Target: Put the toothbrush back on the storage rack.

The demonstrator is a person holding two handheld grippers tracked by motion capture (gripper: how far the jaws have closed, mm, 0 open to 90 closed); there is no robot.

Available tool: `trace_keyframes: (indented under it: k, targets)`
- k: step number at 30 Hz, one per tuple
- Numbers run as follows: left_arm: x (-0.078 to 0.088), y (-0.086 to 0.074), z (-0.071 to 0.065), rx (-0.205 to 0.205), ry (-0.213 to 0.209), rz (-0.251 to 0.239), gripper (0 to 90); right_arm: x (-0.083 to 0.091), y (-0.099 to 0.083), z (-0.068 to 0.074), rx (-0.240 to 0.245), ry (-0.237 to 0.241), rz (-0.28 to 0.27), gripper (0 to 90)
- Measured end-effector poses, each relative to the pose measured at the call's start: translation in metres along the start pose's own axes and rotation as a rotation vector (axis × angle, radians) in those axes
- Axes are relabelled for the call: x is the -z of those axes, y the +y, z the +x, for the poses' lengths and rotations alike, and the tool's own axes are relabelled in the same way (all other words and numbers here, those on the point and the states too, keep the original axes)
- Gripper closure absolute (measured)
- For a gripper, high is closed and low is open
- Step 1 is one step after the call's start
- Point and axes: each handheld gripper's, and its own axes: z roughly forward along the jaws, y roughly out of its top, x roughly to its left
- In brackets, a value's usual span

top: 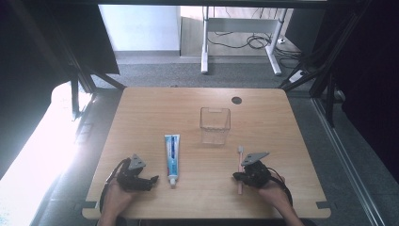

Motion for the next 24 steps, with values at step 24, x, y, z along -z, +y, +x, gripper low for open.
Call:
trace_keyframes:
  k: [24]
  targets:
    - [0.002,0.002,-0.004,-0.02,0.013,-0.021,14.5,0.027,-0.029,-0.019,-0.076,-0.045,-0.002,89.5]
